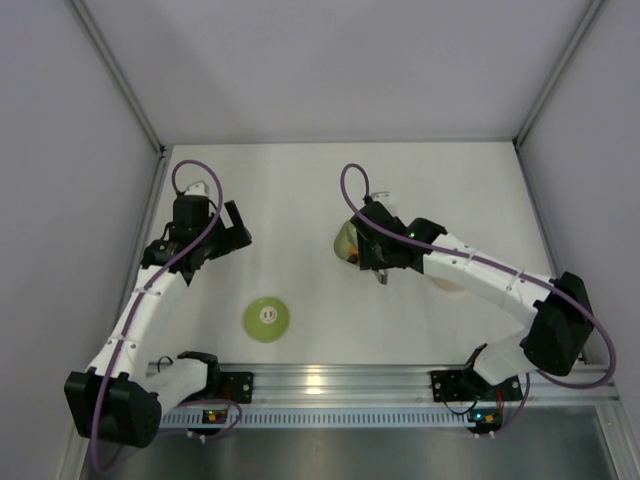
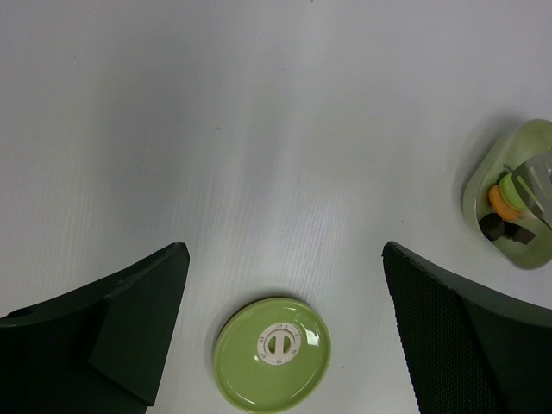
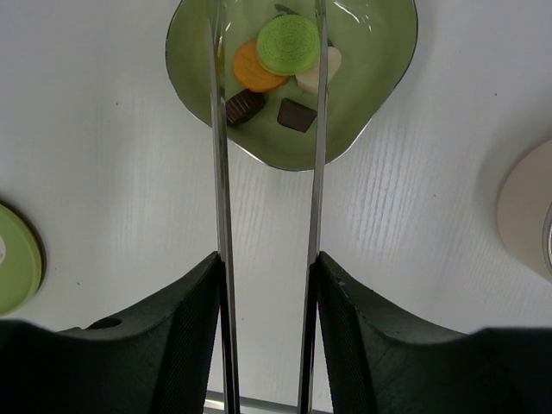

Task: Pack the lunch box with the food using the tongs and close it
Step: Pick up the fake food from the plate.

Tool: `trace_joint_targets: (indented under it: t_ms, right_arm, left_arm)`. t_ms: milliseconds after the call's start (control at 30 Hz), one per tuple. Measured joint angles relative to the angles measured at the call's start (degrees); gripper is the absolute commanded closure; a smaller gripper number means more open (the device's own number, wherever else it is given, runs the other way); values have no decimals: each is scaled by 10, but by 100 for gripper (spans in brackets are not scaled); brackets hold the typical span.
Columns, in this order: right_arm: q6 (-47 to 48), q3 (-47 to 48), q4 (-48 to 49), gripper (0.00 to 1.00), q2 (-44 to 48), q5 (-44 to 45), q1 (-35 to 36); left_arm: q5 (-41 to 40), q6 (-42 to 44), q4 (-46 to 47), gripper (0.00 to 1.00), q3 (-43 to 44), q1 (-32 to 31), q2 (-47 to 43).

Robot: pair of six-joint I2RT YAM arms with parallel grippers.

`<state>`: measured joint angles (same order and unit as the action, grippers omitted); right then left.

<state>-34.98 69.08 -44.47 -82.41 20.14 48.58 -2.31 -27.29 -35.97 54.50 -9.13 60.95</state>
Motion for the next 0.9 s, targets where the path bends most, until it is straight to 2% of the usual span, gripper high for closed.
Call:
trace_joint_targets:
  t_ms: [900]
  right_arm:
    - [-2, -31, 5, 54, -8, 10, 0]
  left_arm:
    - [2, 0, 0, 1, -3, 0, 0]
